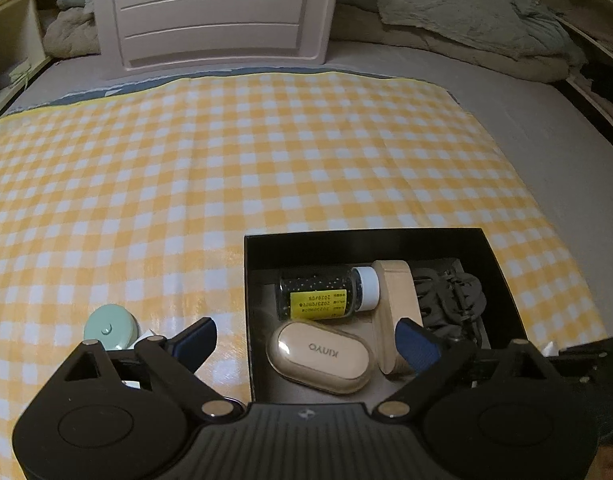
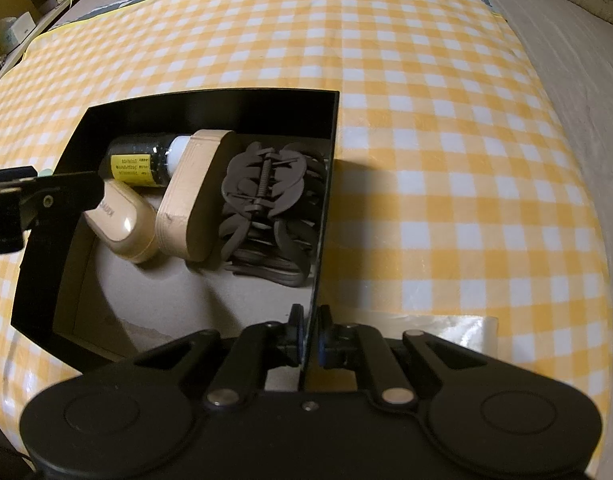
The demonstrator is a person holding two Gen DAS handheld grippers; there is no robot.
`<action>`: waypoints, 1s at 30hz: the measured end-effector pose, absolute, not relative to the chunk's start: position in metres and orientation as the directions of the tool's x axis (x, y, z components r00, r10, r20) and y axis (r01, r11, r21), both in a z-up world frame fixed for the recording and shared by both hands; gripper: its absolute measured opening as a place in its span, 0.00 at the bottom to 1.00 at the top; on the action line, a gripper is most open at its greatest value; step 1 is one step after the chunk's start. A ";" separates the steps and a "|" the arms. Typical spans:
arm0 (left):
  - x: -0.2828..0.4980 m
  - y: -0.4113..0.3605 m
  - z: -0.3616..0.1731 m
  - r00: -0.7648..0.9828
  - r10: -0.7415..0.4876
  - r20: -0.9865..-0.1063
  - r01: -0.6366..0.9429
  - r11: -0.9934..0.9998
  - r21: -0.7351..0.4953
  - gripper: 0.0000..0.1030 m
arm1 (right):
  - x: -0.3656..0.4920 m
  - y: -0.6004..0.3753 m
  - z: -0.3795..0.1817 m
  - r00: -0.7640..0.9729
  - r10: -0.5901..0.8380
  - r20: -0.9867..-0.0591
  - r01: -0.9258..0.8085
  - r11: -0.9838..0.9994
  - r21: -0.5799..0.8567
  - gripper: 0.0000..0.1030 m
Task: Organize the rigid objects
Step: 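Open the left gripper and lift it away from the box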
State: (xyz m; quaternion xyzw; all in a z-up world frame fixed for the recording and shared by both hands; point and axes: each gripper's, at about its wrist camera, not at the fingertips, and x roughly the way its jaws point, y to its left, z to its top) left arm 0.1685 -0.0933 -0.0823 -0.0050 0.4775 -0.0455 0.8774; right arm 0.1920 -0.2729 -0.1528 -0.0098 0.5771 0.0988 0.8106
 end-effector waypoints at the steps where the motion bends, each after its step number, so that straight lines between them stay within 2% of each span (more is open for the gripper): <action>1: 0.168 -0.091 -0.080 0.537 -0.090 -0.839 0.089 0.995 -0.049 0.93 | 0.193 -0.274 -0.153 0.315 0.149 -0.937 -0.172 0.980 0.098 0.07; 6: 0.160 -0.083 -0.076 0.479 -0.109 -0.871 0.172 0.985 -0.028 0.93 | 0.193 -0.274 -0.153 0.314 0.150 -0.937 -0.171 0.980 0.099 0.07; 16: 0.153 -0.082 -0.104 0.422 0.018 -0.906 0.212 0.970 0.118 0.93 | 0.193 -0.275 -0.153 0.314 0.149 -0.938 -0.172 0.980 0.099 0.07; 21: 0.166 -0.090 -0.113 0.412 -0.017 -0.911 0.213 0.974 0.078 0.93 | 0.193 -0.274 -0.153 0.314 0.150 -0.938 -0.171 0.980 0.100 0.07; 30: 0.173 -0.097 -0.116 0.418 -0.024 -0.908 0.256 0.962 0.092 0.93 | 0.192 -0.273 -0.153 0.314 0.150 -0.938 -0.171 0.980 0.100 0.07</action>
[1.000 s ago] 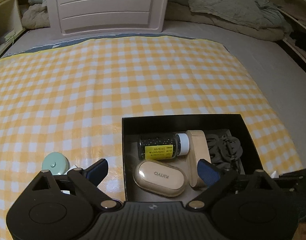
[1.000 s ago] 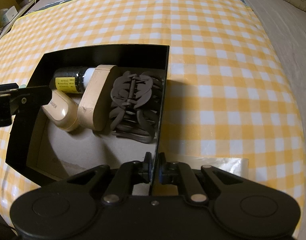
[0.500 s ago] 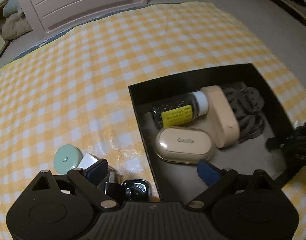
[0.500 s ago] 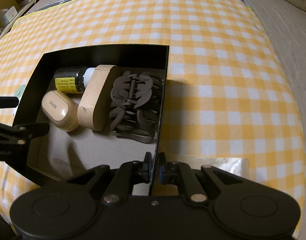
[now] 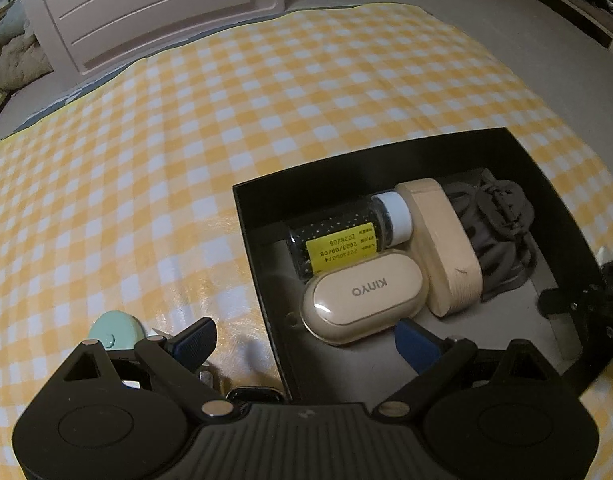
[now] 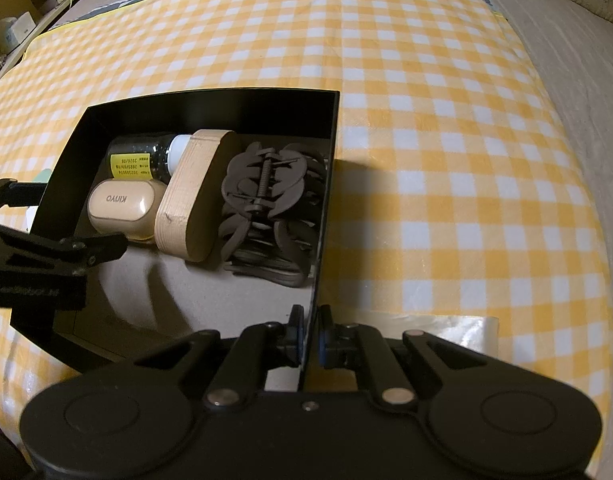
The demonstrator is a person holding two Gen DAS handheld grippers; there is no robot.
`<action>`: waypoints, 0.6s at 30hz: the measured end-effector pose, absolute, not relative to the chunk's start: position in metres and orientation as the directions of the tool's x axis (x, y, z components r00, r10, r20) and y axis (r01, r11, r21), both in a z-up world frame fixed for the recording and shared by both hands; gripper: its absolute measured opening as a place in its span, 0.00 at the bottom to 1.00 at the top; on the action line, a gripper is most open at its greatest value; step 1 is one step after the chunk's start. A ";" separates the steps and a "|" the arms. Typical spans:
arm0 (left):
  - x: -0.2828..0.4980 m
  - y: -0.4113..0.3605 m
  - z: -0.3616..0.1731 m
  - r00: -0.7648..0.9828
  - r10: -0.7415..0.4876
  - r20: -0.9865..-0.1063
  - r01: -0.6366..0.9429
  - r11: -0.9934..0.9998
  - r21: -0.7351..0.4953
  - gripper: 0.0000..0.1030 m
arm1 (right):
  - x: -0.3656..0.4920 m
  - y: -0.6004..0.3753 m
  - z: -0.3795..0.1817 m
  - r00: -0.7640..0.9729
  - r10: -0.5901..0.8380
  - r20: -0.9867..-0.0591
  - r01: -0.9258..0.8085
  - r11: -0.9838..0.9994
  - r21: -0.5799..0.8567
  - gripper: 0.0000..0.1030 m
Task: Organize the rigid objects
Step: 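Open the left gripper and lift it away from the box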
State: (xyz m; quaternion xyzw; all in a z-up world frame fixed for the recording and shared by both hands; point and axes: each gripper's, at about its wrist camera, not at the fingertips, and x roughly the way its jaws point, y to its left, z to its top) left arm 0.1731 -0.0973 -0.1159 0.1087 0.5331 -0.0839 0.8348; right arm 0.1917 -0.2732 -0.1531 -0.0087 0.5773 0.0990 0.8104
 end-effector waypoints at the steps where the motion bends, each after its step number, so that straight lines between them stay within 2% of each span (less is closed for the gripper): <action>1: 0.172 -0.096 -0.114 0.414 -0.034 -0.910 0.259 0.962 0.082 0.93 | 0.193 -0.275 -0.153 0.314 0.150 -0.937 -0.171 0.980 0.099 0.07; 18: 0.129 -0.093 -0.064 0.466 -0.175 -0.867 0.259 0.964 -0.055 0.93 | 0.190 -0.273 -0.152 0.322 0.143 -0.936 -0.155 0.983 0.096 0.06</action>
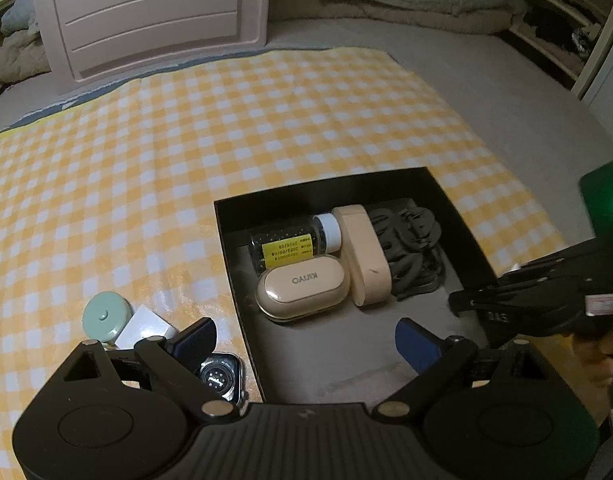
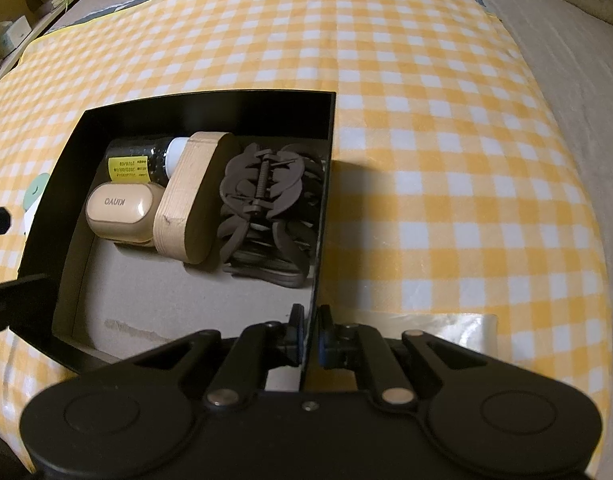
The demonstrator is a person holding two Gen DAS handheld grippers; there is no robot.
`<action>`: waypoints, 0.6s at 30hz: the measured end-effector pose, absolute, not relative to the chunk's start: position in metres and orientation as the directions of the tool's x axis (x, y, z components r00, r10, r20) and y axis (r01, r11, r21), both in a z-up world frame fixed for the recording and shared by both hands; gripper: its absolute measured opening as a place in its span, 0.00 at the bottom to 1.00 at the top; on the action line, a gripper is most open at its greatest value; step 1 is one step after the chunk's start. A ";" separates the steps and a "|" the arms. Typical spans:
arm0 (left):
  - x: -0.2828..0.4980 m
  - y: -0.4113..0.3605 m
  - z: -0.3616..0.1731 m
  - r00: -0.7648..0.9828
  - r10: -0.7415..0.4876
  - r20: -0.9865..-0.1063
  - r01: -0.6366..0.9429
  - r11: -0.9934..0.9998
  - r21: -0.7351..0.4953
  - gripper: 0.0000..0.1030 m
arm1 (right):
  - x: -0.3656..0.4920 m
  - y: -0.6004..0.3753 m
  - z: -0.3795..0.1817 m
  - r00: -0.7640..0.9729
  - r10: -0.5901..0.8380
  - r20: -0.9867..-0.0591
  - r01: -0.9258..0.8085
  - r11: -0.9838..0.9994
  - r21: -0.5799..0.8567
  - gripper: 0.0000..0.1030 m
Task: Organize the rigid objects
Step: 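Open the left gripper and lift it away from the box, then move the left gripper toward the white plug charger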
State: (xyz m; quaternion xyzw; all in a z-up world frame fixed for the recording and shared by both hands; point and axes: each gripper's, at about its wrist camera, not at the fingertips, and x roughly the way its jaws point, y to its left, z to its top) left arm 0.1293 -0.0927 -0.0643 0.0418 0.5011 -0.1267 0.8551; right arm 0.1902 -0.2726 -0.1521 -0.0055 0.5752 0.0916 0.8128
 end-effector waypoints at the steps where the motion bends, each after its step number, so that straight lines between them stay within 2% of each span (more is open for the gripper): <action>1: 0.126 -0.093 -0.062 0.472 -0.176 -0.864 0.258 0.965 -0.056 0.93 | 0.191 -0.274 -0.152 0.321 0.143 -0.936 -0.153 0.983 0.097 0.06; 11: 0.110 -0.075 -0.033 0.540 -0.214 -0.814 0.247 0.965 -0.090 0.94 | 0.190 -0.274 -0.150 0.324 0.135 -0.936 -0.150 0.985 0.090 0.06; 18: 0.105 -0.041 -0.015 0.612 -0.188 -0.768 0.208 0.975 -0.073 0.97 | 0.190 -0.273 -0.150 0.324 0.134 -0.936 -0.148 0.985 0.090 0.06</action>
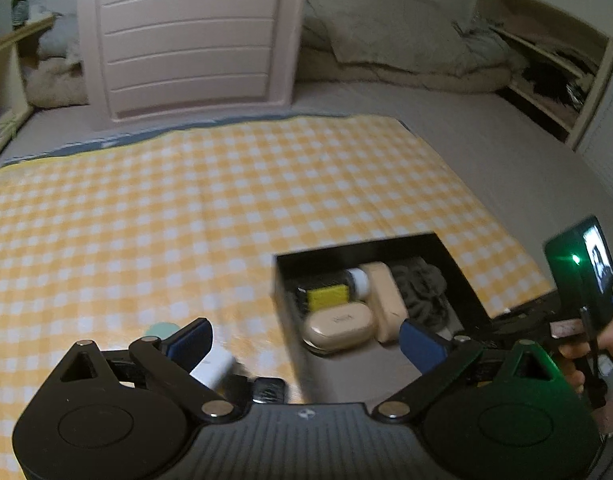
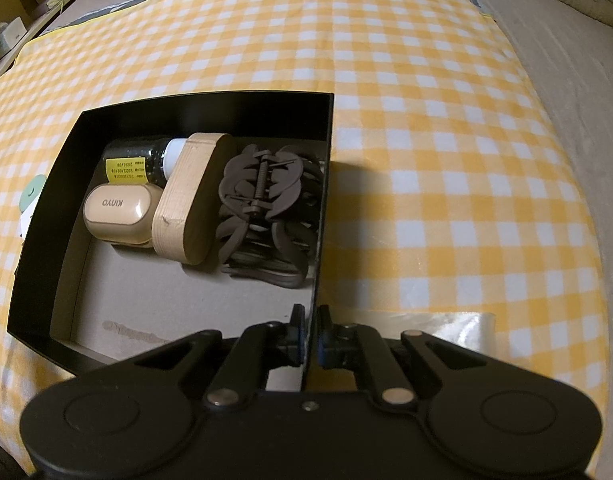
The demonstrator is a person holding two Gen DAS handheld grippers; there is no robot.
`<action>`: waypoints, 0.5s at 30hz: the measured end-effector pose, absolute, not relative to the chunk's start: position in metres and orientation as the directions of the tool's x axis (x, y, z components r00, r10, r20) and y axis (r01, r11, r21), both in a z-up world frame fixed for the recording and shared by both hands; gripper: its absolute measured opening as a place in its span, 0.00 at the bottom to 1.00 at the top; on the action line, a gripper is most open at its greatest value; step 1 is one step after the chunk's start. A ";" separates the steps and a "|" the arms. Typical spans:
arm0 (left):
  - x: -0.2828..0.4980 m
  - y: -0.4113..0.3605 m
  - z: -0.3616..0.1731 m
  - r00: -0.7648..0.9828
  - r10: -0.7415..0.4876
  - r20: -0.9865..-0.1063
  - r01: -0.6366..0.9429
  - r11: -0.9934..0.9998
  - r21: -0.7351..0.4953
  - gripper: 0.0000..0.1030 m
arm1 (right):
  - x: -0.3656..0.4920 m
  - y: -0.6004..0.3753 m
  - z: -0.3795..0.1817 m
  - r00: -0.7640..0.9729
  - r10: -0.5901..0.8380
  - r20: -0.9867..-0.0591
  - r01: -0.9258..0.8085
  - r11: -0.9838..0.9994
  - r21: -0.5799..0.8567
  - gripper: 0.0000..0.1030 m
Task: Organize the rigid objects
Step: 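Move the left gripper toward the white plug charger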
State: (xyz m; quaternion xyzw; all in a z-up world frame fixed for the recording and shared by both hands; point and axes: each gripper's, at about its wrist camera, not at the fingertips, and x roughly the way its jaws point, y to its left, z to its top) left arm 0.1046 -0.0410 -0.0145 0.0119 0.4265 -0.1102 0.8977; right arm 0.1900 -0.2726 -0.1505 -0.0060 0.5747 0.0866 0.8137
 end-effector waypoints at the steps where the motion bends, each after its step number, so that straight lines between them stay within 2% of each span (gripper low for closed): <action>1: 0.105 -0.036 -0.014 0.617 -0.183 -0.765 0.199 0.977 -0.073 0.97 | 0.190 -0.273 -0.151 0.324 0.134 -0.936 -0.148 0.985 0.090 0.06; 11: 0.125 0.025 -0.038 0.612 -0.034 -0.790 0.047 0.999 -0.007 1.00 | 0.190 -0.273 -0.151 0.325 0.132 -0.937 -0.149 0.985 0.088 0.05; 15: 0.139 0.044 -0.057 0.545 -0.011 -0.838 -0.050 0.998 -0.046 1.00 | 0.191 -0.273 -0.150 0.325 0.134 -0.936 -0.148 0.985 0.089 0.05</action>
